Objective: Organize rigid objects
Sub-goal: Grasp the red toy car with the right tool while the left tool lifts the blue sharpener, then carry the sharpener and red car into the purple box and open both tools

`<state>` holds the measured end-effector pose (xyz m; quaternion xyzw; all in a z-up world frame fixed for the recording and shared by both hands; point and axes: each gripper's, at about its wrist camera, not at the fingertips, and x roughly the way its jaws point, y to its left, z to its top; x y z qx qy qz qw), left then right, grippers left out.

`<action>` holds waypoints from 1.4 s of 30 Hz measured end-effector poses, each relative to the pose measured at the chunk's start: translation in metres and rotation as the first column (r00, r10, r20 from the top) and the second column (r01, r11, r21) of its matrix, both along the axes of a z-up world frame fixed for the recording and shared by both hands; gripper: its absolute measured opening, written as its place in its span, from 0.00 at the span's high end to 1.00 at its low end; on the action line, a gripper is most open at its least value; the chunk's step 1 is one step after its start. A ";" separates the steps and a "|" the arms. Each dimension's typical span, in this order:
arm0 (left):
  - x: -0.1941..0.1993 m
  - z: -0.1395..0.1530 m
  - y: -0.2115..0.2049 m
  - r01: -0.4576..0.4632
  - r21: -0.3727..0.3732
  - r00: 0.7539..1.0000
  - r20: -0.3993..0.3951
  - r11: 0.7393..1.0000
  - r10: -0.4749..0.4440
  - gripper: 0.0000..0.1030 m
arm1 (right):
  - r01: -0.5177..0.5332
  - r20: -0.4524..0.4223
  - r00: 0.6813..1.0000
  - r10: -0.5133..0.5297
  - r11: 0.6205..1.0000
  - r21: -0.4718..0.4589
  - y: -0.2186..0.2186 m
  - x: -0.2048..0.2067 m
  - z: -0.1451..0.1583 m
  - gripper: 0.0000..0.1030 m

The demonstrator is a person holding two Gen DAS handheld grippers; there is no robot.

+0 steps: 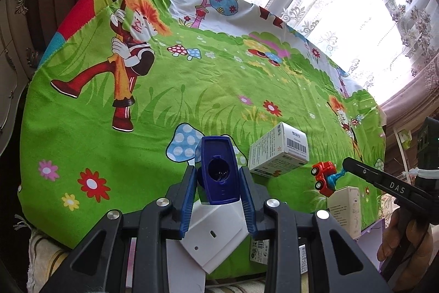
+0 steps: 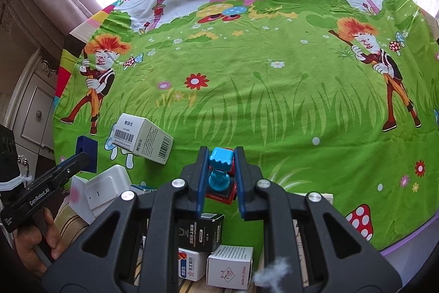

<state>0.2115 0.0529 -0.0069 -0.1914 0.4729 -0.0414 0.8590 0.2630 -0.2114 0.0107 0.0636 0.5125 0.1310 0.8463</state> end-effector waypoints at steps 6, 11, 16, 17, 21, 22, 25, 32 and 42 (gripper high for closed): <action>-0.012 0.012 -0.006 0.007 -0.011 1.000 0.031 1.000 -0.007 0.68 | -0.001 0.039 0.999 0.000 1.000 0.023 -0.005 -0.012 0.018 0.79; -0.026 0.019 -0.016 0.029 -0.040 0.999 0.047 0.999 -0.027 0.68 | 0.000 0.075 0.997 -0.003 0.999 0.037 -0.013 -0.028 0.035 0.79; -0.040 0.029 -0.034 0.067 -0.054 0.995 0.071 0.996 -0.063 0.68 | 0.002 0.104 0.995 -0.007 0.999 0.041 -0.026 -0.049 0.049 0.79; -0.043 0.032 -0.038 0.077 -0.056 0.994 0.075 0.995 -0.073 0.68 | 0.004 0.110 0.994 -0.009 0.999 0.041 -0.029 -0.054 0.052 0.79; -0.053 0.039 -0.060 0.126 -0.058 0.989 0.088 0.990 -0.120 0.68 | 0.021 0.130 0.991 -0.025 0.999 0.034 -0.047 -0.073 0.060 0.79; -0.055 0.040 -0.065 0.138 -0.058 0.987 0.090 0.989 -0.133 0.68 | 0.026 0.134 0.990 -0.030 0.999 0.031 -0.053 -0.079 0.062 0.79; -0.060 0.043 -0.082 0.173 -0.055 0.981 0.095 0.983 -0.167 0.68 | 0.046 0.143 0.989 -0.048 0.999 0.021 -0.071 -0.094 0.065 0.79; -0.073 0.051 -0.127 0.271 -0.046 0.959 0.105 0.962 -0.265 0.68 | 0.126 0.146 0.981 -0.124 0.992 -0.006 -0.126 -0.127 0.066 0.79; -0.090 0.053 -0.192 0.405 -0.031 0.912 0.086 0.914 -0.401 0.68 | 0.267 0.116 0.958 -0.262 0.963 -0.039 -0.206 -0.180 0.043 0.79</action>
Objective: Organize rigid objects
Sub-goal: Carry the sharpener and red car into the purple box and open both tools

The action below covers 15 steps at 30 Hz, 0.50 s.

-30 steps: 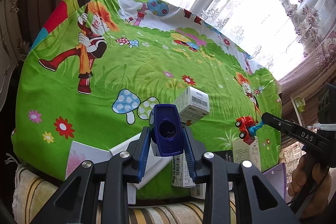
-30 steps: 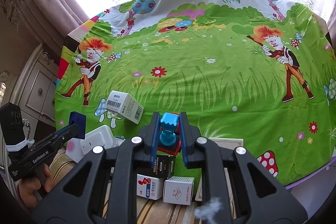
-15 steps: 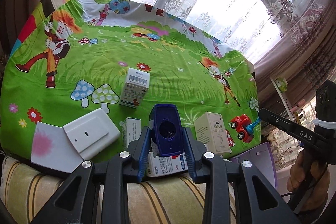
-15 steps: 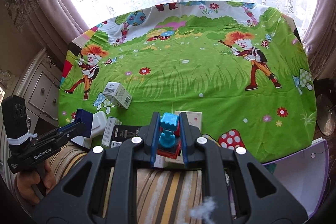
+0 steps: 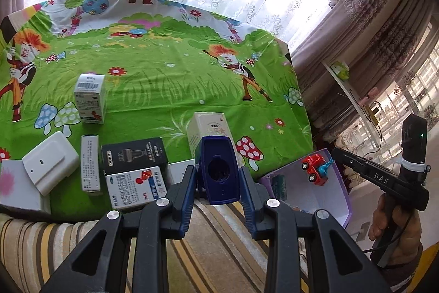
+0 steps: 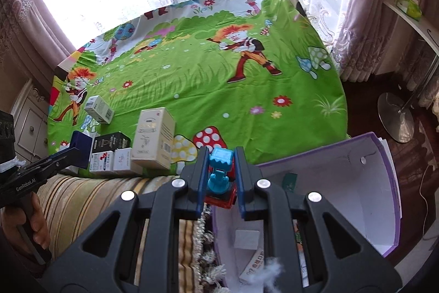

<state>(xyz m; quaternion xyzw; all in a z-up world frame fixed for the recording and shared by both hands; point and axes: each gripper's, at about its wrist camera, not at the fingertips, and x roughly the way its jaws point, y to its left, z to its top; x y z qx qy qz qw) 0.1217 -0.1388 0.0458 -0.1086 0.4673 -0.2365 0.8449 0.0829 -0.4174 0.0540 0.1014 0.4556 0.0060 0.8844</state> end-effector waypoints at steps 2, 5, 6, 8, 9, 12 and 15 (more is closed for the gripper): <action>-0.003 0.001 -0.012 0.027 0.008 1.000 0.001 1.000 -0.027 0.68 | 0.024 -0.018 1.000 -0.024 1.000 0.001 -0.013 -0.012 -0.010 0.79; -0.007 0.001 -0.031 0.067 0.017 0.998 -0.003 0.998 -0.067 0.68 | 0.052 -0.048 0.998 -0.052 0.999 0.004 -0.029 -0.027 -0.026 0.79; -0.008 0.000 -0.037 0.081 0.019 0.997 -0.005 0.997 -0.081 0.68 | 0.059 -0.057 0.997 -0.059 0.998 0.006 -0.034 -0.032 -0.032 0.79; -0.010 -0.001 -0.050 0.109 0.021 0.994 -0.013 0.994 -0.109 0.68 | 0.072 -0.078 0.994 -0.071 0.997 0.012 -0.040 -0.043 -0.043 0.79; -0.011 -0.001 -0.056 0.122 0.022 0.992 -0.018 0.992 -0.121 0.68 | 0.076 -0.088 0.993 -0.074 0.997 0.014 -0.042 -0.047 -0.049 0.79; -0.013 -0.004 -0.073 0.157 0.023 0.987 -0.033 0.987 -0.156 0.68 | 0.078 -0.123 0.990 -0.076 0.997 0.018 -0.046 -0.058 -0.067 0.79; -0.015 -0.004 -0.088 0.190 0.029 0.981 -0.037 0.981 -0.188 0.68 | 0.084 -0.155 0.985 -0.080 0.996 0.024 -0.049 -0.067 -0.085 0.79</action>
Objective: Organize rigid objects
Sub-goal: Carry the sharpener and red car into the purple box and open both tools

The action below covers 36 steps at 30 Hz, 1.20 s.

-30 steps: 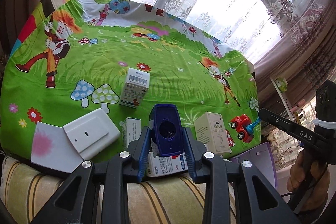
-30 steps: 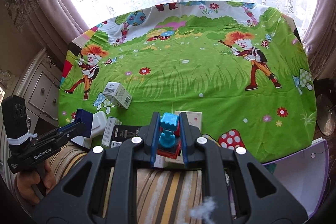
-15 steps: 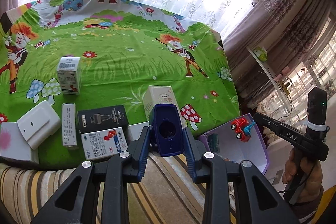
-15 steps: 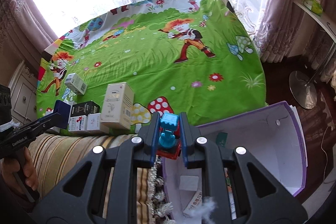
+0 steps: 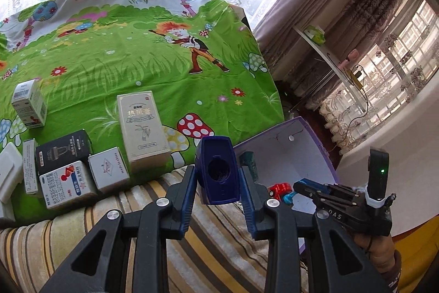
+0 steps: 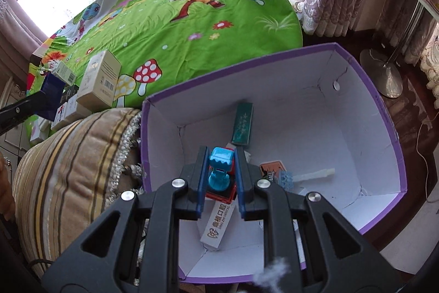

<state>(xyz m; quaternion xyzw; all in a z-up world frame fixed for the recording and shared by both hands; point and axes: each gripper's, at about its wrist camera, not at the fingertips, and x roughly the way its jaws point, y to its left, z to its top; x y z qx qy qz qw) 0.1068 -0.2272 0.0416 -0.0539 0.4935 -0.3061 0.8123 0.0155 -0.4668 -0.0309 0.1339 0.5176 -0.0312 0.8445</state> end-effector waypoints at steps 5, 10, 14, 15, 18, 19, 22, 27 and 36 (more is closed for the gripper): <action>-0.006 -0.002 -0.025 0.057 0.007 0.998 -0.008 0.998 -0.057 0.68 | 0.003 -0.048 0.999 -0.002 1.000 0.006 -0.006 -0.009 -0.023 0.80; -0.010 -0.008 -0.050 0.107 0.019 0.994 -0.028 0.994 -0.106 0.68 | -0.001 -0.073 0.997 0.002 1.000 0.009 -0.007 -0.011 -0.035 0.80; -0.012 -0.011 -0.063 0.133 0.028 0.991 -0.035 0.991 -0.132 0.68 | -0.007 -0.098 0.995 0.007 1.000 0.002 -0.008 -0.012 -0.044 0.80; -0.013 -0.012 -0.066 0.137 0.031 0.990 -0.035 0.990 -0.136 0.68 | -0.005 -0.101 0.995 0.005 1.000 0.007 -0.008 -0.012 -0.047 0.80; -0.012 -0.015 -0.074 0.150 0.032 0.988 -0.044 0.988 -0.149 0.68 | -0.018 -0.127 0.992 0.021 0.999 0.026 -0.008 -0.013 -0.054 0.80; -0.012 -0.016 -0.077 0.156 0.032 0.987 -0.047 0.987 -0.155 0.68 | -0.020 -0.131 0.991 0.024 0.999 0.033 -0.008 -0.014 -0.056 0.80; -0.011 -0.020 -0.083 0.164 0.033 0.985 -0.058 0.986 -0.162 0.68 | -0.009 -0.129 0.992 0.014 0.999 0.045 -0.012 -0.018 -0.055 0.79; -0.007 -0.029 -0.086 0.163 0.007 0.983 -0.087 0.987 -0.162 0.68 | 0.018 -0.101 0.995 -0.012 0.998 0.057 -0.020 -0.024 -0.045 0.70; 0.000 -0.034 -0.080 0.120 -0.052 0.984 -0.124 0.991 -0.125 0.55 | 0.038 -0.070 0.997 -0.033 0.997 0.068 -0.021 -0.028 -0.030 0.58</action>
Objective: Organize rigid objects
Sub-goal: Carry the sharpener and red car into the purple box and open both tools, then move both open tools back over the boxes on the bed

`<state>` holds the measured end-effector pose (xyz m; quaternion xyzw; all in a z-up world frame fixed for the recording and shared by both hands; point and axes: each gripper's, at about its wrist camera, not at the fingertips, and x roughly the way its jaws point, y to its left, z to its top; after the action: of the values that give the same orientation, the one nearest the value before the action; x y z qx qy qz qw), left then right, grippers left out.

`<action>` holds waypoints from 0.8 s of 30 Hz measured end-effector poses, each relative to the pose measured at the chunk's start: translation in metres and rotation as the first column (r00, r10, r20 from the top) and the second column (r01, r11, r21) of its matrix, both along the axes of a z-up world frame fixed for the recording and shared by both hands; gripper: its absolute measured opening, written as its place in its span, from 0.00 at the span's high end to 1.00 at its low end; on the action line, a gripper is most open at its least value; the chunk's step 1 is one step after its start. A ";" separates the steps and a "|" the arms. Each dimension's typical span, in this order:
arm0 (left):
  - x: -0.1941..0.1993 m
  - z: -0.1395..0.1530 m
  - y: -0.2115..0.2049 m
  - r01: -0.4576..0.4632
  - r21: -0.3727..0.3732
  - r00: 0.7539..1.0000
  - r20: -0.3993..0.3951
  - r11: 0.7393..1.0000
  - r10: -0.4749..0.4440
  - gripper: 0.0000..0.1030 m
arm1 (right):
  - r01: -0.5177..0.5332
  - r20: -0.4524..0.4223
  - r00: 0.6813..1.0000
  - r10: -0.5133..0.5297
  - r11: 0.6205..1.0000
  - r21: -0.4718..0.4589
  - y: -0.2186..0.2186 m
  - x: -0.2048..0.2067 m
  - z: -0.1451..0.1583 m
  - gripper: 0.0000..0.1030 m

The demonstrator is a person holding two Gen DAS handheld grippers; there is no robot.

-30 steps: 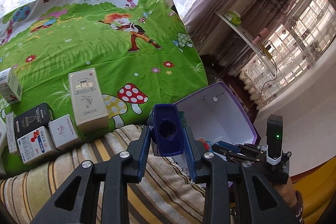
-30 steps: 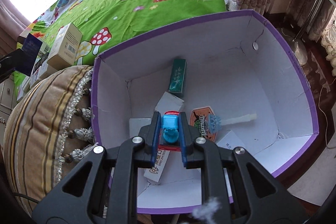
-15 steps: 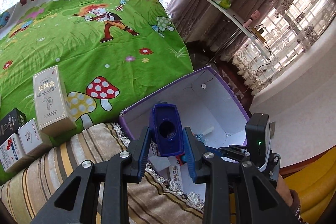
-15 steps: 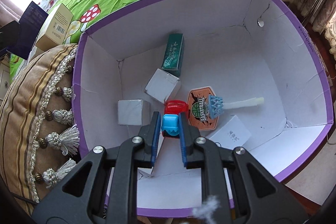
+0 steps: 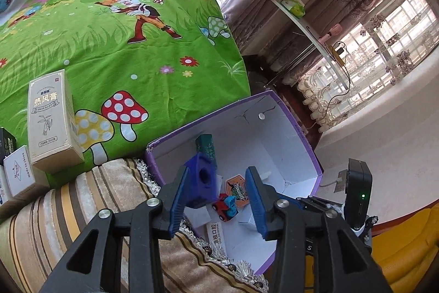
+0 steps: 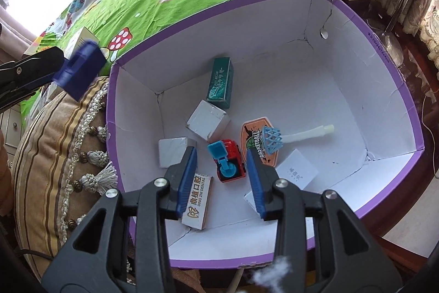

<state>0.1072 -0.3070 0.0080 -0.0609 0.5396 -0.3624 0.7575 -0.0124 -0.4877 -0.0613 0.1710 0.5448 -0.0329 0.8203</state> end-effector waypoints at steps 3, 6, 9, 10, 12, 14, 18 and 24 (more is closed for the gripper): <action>0.001 0.000 0.007 -0.019 -0.019 1.000 -0.011 1.000 0.019 0.55 | -0.002 0.015 1.000 0.002 1.000 -0.005 0.004 0.001 0.006 0.55; -0.001 0.000 0.016 -0.042 -0.035 0.999 -0.012 0.999 0.041 0.55 | -0.009 0.031 0.999 0.010 1.000 -0.013 0.009 0.003 0.014 0.49; -0.002 0.002 0.026 -0.063 -0.040 0.998 -0.012 0.997 0.063 0.55 | -0.020 0.049 0.999 0.021 1.000 -0.024 0.016 0.004 0.025 0.45; -0.002 0.003 0.031 -0.071 -0.041 0.997 -0.008 0.997 0.071 0.55 | -0.024 0.055 0.998 0.026 0.999 -0.028 0.019 0.005 0.028 0.44; -0.003 0.005 0.041 -0.089 -0.048 0.996 0.000 0.995 0.089 0.55 | -0.035 0.067 0.997 0.037 0.999 -0.035 0.025 0.006 0.035 0.41; -0.002 0.007 0.052 -0.112 -0.053 0.994 0.005 0.992 0.112 0.55 | -0.047 0.079 0.996 0.050 0.998 -0.042 0.032 0.009 0.042 0.38; -0.003 0.012 0.073 -0.142 -0.068 0.989 0.028 0.987 0.144 0.55 | -0.081 0.095 0.992 0.087 0.995 -0.057 0.051 0.015 0.056 0.37; -0.003 0.014 0.121 -0.223 -0.078 0.973 0.041 0.972 0.226 0.55 | -0.150 0.120 0.980 0.159 0.985 -0.086 0.085 0.024 0.075 0.34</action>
<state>0.1046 -0.1863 0.0219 -0.1399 0.4967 -0.2951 0.8041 0.0121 -0.4026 0.0140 0.0984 0.5016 0.0211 0.8592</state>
